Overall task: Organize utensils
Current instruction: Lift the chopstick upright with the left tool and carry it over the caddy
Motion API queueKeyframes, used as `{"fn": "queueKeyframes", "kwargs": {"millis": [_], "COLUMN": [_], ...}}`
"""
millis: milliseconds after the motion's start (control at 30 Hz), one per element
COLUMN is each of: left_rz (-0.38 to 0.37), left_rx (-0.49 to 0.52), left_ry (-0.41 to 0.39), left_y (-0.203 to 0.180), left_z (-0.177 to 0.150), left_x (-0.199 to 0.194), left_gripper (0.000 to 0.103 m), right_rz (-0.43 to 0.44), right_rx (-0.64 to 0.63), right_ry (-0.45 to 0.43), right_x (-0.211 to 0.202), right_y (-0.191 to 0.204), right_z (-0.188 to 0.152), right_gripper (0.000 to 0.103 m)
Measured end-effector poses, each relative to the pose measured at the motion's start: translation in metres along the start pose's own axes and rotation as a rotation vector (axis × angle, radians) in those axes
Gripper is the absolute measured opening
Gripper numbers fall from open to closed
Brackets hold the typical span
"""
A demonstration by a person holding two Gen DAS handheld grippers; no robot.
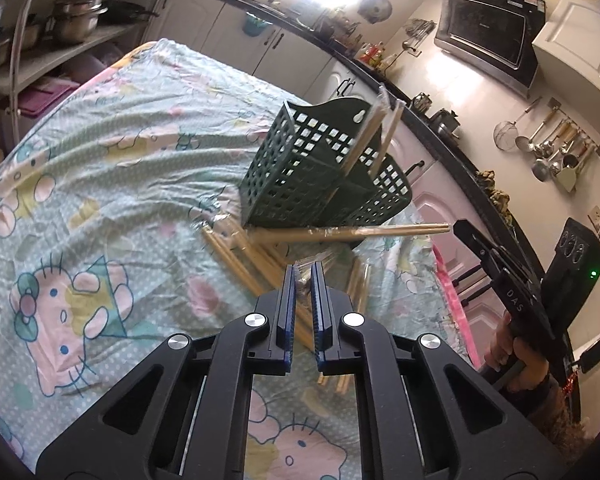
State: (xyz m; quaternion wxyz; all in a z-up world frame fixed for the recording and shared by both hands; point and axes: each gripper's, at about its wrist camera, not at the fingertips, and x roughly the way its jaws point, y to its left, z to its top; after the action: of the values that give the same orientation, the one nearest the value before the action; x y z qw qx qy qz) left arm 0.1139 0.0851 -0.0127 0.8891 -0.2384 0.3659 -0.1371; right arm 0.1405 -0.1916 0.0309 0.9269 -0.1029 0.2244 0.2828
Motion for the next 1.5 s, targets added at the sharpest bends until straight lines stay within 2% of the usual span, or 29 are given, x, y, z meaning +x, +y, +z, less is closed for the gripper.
{"fn": "queueKeyframes", "kwargs": {"millis": [1000, 1500], "left_rz": [-0.092, -0.144], "left_rx": [0.135, 0.199], "left_ry": [-0.100, -0.202], "left_y": [-0.063, -0.104], "left_z": [0.041, 0.082], "left_x": [-0.026, -0.051], "left_gripper": [0.002, 0.002], "right_rz": [-0.042, -0.086], "right_rx": [-0.054, -0.098], "right_ry": [-0.158, -0.255], "right_x": [-0.053, -0.084], "right_y": [0.016, 0.013], "right_z": [0.042, 0.095], "right_gripper": [0.001, 0.001]}}
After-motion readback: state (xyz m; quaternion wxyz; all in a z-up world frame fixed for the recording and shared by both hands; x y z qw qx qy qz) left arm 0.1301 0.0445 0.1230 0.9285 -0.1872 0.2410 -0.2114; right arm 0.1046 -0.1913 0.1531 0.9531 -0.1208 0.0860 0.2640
